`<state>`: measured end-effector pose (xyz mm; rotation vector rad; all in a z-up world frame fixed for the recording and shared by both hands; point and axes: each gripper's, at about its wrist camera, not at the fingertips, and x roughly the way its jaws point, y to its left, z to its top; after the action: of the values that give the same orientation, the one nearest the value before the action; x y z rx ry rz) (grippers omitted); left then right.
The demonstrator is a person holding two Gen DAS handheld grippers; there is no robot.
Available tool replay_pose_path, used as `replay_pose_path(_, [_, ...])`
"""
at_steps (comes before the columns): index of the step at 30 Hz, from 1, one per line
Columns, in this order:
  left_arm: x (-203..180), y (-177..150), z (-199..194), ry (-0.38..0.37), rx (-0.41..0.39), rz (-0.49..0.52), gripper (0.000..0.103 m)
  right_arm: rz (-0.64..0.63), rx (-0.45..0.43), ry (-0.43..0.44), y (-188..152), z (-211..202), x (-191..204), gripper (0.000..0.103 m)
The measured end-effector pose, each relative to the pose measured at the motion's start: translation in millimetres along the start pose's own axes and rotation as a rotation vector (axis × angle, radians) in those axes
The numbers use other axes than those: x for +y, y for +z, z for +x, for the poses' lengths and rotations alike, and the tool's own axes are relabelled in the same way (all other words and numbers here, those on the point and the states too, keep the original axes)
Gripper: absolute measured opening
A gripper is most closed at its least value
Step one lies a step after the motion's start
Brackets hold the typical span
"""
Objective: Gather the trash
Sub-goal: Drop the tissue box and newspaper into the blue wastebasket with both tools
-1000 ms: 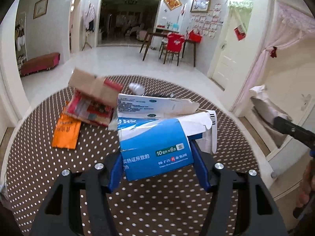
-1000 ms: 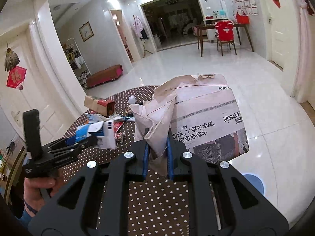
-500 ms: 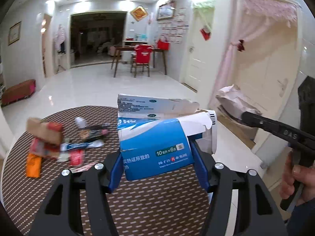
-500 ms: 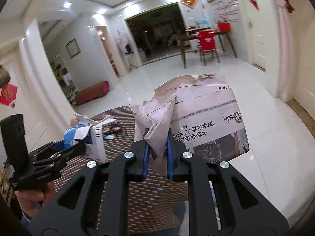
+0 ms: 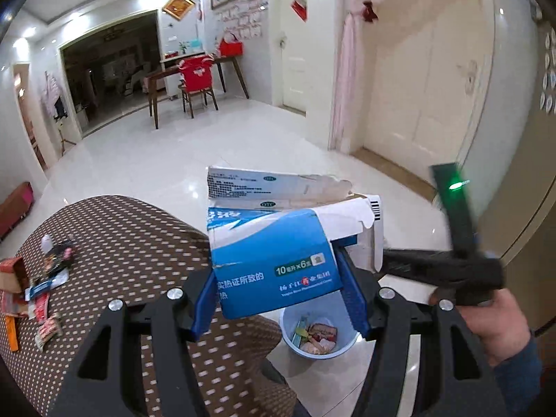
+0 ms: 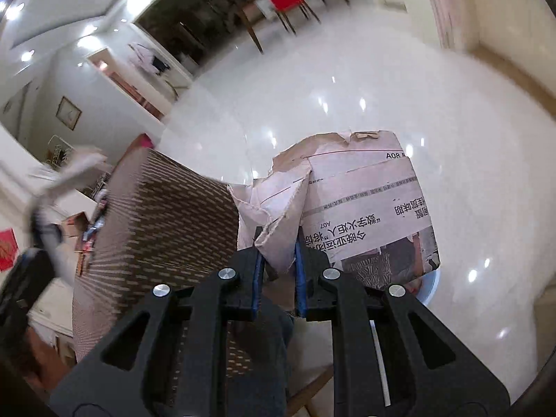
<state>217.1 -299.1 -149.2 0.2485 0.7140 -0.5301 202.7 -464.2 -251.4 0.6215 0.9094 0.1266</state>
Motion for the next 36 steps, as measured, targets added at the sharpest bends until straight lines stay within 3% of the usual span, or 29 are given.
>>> replay_pose_path(3, [-13.3,-2.2,22.5,0.003,0.043,0.013,0.061,0.051,0.078,-0.007,0.1,39.5,-31.8,0.029])
replay_pose_path(4, [-16.1,-3.8,30.5,0.004,0.058,0.017,0.061,0.070,0.102,-0.010,-3.9,51.5,-42.9,0.036])
replay_pose_path(5, [-19.5,-5.1,37.8,0.007,0.073,0.023,0.061,0.104,0.118,-0.017,-6.7,63.1,-56.3,0.052])
replay_pose_path(10, [-36.9,-12.2,72.6,0.013,0.147,0.046,0.061,0.227,0.093,0.008,-19.1,68.0,-98.6,0.081])
replay_pose_path(15, [-55.7,-20.0,102.6,0.003,0.212,0.075,0.061,0.272,-0.003,-0.015,-19.8,31.4,-131.4,0.084])
replay_pose_path(19, [-66.4,-20.8,135.0,-0.009,0.268,0.084,0.061,0.276,-0.098,-0.025,-7.8,-4.2,-135.3,0.087])
replay_pose_path(22, [-69.5,-20.1,153.8,-0.039,0.289,0.063,0.067,0.247,-0.158,-0.016,-1.9,-30.5,-127.0,0.089])
replay_pose_path(25, [-69.9,-16.3,164.5,-0.037,0.313,0.046,0.087,0.228,-0.210,-0.006,3.7,-50.7,-117.3,0.090])
replay_pose_path(28, [-70.2,-11.7,156.3,-0.010,0.280,0.047,0.093,0.208,-0.239,0.006,6.7,-65.3,-106.3,0.091])
replay_pose_path(36, [-59.9,1.7,115.5,0.003,0.180,0.019,0.093,0.183,-0.254,-0.012,7.7,-68.0,-93.3,0.097])
